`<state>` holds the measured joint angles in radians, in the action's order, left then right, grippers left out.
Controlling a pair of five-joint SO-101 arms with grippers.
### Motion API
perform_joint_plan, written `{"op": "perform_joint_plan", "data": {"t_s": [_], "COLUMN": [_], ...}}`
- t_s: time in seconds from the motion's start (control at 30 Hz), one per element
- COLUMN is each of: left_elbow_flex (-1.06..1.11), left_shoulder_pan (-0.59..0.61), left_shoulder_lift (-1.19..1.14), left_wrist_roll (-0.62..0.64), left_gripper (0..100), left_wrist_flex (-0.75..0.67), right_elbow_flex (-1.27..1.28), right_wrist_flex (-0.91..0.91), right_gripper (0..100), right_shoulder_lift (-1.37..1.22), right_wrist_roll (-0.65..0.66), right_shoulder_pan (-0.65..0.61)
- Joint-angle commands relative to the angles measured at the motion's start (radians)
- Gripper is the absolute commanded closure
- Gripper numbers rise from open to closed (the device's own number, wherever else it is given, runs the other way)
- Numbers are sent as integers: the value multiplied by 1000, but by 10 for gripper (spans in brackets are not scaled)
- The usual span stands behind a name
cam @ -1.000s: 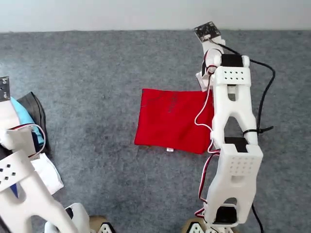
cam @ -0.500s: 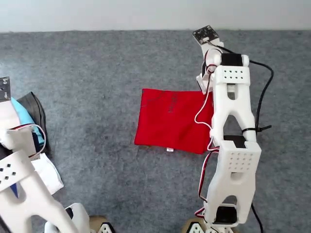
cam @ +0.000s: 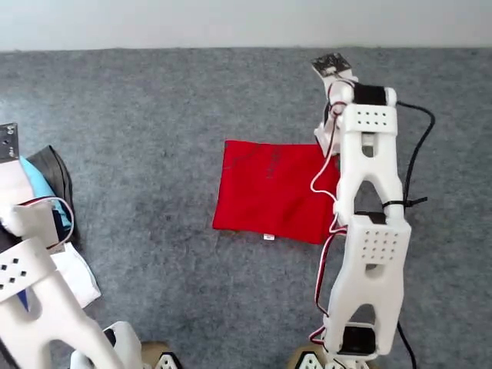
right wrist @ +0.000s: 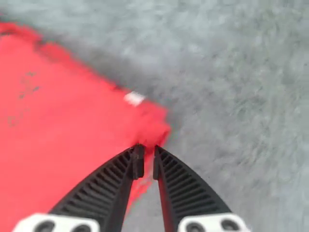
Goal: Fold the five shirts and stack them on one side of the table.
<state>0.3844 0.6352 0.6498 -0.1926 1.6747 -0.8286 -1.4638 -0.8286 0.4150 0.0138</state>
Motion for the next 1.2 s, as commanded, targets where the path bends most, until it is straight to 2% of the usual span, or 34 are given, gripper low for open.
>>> {"op": "perform_joint_plan", "data": {"t_s": [0.0,0.13,0.2,0.37,0.47,0.7,0.9,1.0,1.17], "left_elbow_flex": [-5,-5,-5,-5,-5,-5,-5,-5,-5], "left_shoulder_pan": [2,2,2,2,2,2,2,2,2], "left_shoulder_lift": [15,15,15,15,15,14,14,9,14], "left_wrist_roll": [-8,-8,-8,-6,-5,-5,-3,-3,-3], "left_gripper": [986,986,986,986,986,986,986,986,986], "left_wrist_flex": [-11,-14,-14,-14,-14,-14,-14,-14,-12], "right_elbow_flex": [-43,-138,-235,-489,-562,-250,87,144,144], "right_wrist_flex": [133,127,45,-223,-340,-335,-332,-329,-320], "right_gripper": [941,941,941,937,937,924,724,676,675], "right_shoulder_lift": [-41,-58,-56,-51,-53,114,315,337,229], "right_wrist_roll": [61,61,54,-60,-91,-144,-370,-456,-520], "right_shoulder_pan": [5,-8,-15,-42,-65,-73,-105,-120,-117]}}
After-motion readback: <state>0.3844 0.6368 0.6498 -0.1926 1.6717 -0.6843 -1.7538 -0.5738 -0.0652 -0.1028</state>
